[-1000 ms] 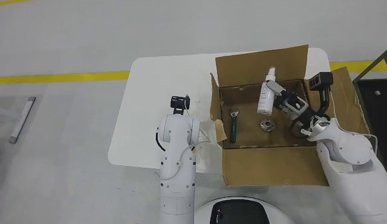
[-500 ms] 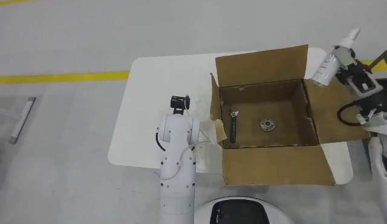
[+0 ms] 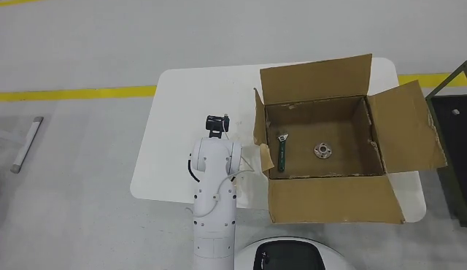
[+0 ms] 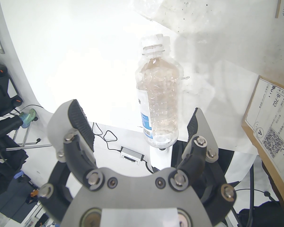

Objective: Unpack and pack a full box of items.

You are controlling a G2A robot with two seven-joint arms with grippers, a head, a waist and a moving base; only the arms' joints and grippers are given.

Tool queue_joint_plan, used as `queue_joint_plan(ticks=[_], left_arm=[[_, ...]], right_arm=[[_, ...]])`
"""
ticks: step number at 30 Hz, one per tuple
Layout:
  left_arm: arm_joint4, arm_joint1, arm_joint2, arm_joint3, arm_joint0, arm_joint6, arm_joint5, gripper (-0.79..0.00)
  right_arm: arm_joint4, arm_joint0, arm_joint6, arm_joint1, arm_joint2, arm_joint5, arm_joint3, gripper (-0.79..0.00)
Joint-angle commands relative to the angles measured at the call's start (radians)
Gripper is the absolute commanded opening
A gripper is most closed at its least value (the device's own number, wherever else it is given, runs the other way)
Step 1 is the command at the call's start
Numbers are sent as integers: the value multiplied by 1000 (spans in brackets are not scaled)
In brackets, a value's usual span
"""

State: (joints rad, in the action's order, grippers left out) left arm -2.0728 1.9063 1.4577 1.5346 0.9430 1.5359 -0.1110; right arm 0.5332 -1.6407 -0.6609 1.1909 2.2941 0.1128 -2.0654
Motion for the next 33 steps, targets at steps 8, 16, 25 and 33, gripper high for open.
queue_joint_plan(ticks=[8, 16, 25, 33], left_arm=[[0, 0, 0, 0, 0, 0, 0, 0], [0, 0, 0, 0, 0, 0, 0, 0], [0, 0, 0, 0, 0, 0, 0, 0], [0, 0, 0, 0, 0, 0, 0, 0]], right_arm=[[133, -216, 65, 24, -115, 8, -37, -785], [298, -342, 93, 33, -210, 19, -49, -785], [419, -320, 136, 38, -324, -44, 23, -785], [463, -266, 117, 39, -397, -84, 53, -785]])
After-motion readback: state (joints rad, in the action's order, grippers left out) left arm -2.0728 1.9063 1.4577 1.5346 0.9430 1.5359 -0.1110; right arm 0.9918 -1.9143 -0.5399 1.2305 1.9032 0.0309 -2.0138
